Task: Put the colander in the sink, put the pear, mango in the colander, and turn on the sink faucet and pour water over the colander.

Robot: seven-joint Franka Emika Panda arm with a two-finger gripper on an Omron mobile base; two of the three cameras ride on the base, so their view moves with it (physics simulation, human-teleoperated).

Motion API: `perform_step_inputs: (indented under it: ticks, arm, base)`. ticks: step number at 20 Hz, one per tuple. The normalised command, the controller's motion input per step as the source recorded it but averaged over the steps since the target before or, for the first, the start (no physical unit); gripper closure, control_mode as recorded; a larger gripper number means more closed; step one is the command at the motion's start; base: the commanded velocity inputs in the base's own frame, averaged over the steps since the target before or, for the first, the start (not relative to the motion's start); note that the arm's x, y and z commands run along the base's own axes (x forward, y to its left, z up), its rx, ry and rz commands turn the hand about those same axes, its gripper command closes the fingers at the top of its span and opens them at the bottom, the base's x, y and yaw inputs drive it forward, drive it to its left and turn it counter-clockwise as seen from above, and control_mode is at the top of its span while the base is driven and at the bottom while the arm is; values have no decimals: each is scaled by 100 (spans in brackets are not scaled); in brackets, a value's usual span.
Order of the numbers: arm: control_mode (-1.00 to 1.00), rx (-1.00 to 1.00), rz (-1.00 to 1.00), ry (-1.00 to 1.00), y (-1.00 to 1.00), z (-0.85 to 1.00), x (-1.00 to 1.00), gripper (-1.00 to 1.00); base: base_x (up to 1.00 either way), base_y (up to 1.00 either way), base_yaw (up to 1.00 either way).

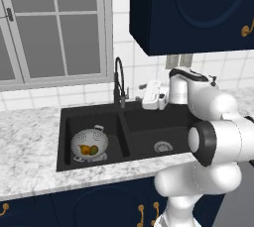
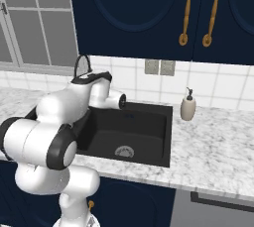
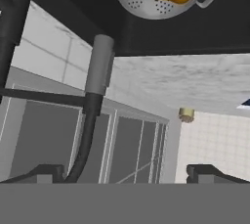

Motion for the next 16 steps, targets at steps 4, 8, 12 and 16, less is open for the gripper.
perform_step_inputs:
  ticks: [4, 8, 12, 16]
  arm:
    - [-100, 1, -3, 4, 20, -29, 44, -100]
    - [-100, 0, -2, 5, 19, -38, 38, -100]
    - [-100, 1, -2, 0, 7, -22, 35, -100]
    - [-100, 3, -2, 0, 0, -11, 46, -100]
  base:
    - [0, 0, 0]
    - [0, 0, 0]
    - [0, 0, 0]
    - [0, 0, 0]
